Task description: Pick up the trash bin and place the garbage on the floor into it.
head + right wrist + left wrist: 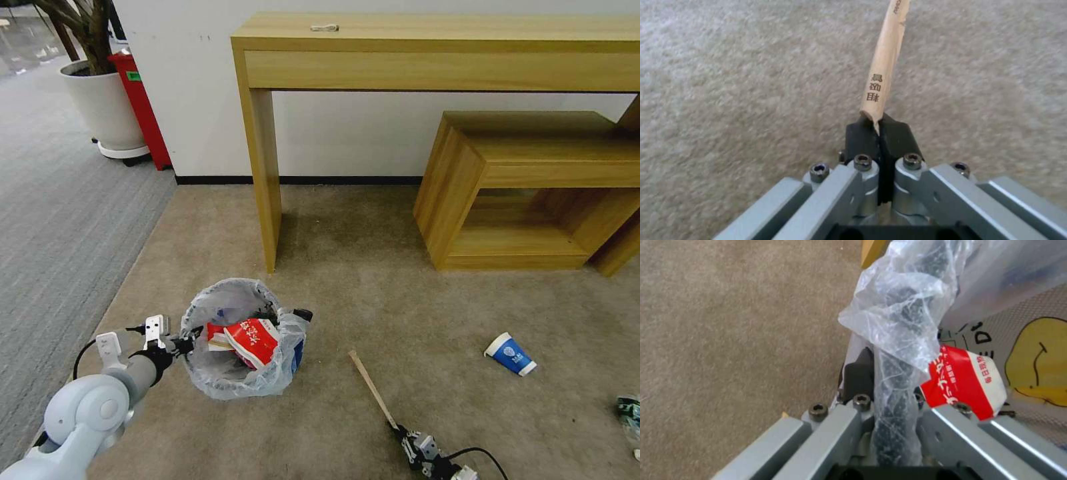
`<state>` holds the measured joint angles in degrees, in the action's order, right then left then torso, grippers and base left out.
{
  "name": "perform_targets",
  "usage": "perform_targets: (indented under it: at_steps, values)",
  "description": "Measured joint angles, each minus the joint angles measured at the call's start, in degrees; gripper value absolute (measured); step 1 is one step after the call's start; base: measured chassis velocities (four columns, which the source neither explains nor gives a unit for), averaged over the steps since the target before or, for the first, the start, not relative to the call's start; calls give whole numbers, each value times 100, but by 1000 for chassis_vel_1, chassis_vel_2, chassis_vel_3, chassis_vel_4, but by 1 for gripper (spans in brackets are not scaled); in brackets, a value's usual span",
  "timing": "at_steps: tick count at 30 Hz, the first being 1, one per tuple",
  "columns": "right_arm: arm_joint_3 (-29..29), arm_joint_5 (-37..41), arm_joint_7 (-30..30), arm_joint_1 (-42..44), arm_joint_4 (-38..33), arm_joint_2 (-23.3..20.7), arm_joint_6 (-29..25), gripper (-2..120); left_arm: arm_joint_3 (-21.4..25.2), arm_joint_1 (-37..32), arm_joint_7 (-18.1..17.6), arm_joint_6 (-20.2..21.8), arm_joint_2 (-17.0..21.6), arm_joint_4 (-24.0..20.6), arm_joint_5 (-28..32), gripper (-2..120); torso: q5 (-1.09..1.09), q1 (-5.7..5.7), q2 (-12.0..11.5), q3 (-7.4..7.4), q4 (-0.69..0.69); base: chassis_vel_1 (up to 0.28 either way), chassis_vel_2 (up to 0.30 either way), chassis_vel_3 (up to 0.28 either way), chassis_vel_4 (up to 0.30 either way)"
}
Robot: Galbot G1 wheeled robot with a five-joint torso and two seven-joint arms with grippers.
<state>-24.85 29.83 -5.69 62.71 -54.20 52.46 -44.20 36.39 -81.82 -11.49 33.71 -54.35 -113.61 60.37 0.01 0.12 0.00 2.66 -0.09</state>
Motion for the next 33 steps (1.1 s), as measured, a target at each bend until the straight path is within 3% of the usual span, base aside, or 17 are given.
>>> perform_targets:
  at_steps: [15, 23, 33]
  values:
    - [923, 88, -87, 444, -666, -536, -32, 0, -286, -21, -22, 33, 33, 57, -132, 0, 0, 0, 0, 0, 0, 0, 0, 0, 0]
    - [1279, 102, -169, 630, -1120, -847, -48, 0, -467, -92, -211, 126, 126, -53, -15, 0, -1, 0, 0, 0, -1, 0, 0, 0, 0]
    - [1610, 14, -355, 496, -1704, -1290, -114, 0, -506, -99, -539, 294, 521, -267, 459, 0, 0, 0, 0, 0, 0, 0, 0, 0, 0]
